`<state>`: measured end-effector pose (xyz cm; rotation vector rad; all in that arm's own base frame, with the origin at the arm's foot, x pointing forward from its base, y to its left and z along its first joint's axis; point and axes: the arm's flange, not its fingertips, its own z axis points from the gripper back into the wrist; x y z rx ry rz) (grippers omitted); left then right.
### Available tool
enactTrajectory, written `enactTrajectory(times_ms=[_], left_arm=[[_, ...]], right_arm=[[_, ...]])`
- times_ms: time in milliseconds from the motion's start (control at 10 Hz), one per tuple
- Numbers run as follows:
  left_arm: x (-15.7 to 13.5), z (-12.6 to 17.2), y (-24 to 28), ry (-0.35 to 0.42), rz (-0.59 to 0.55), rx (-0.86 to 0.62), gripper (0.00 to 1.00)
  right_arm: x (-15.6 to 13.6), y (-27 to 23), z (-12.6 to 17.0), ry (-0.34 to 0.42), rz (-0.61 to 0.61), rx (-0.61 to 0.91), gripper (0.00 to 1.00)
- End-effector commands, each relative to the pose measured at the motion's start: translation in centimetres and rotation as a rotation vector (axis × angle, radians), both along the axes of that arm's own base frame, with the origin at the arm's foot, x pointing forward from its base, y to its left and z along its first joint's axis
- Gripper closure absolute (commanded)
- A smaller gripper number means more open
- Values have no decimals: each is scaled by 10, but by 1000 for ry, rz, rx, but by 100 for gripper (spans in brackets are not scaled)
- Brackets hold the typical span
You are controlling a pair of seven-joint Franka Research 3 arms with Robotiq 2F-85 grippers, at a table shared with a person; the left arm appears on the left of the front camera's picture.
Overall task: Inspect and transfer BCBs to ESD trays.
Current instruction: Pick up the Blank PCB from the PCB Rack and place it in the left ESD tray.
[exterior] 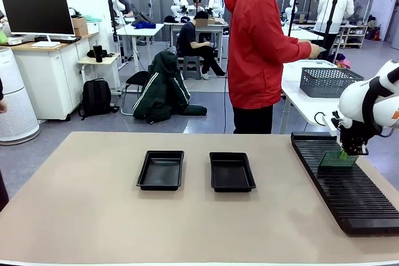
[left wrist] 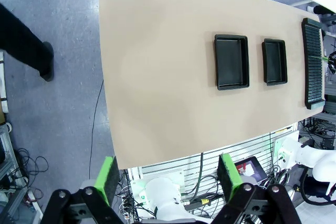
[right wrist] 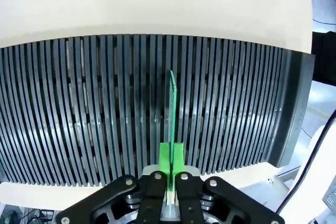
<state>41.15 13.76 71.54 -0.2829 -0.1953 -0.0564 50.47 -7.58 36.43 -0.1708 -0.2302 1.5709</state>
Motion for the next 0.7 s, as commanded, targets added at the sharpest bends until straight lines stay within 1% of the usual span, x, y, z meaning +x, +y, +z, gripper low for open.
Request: enactTrajectory(times_ms=[0,100,200,500,600], left_arm=[[0,0,0,2,1,2,0],[0,0,0,2,1,2,0],[0,0,0,2,1,2,0],[0,0,0,2,1,2,0],[0,0,0,2,1,2,0]], right_arm=[[-1,1,-7,3,3,-37,100],[0,1,-7,24,-9,-54,100],[0,0,0,1,1,-1,100],[0,0,0,1,1,-1,100],[0,1,0,4,-3,-7,98]])
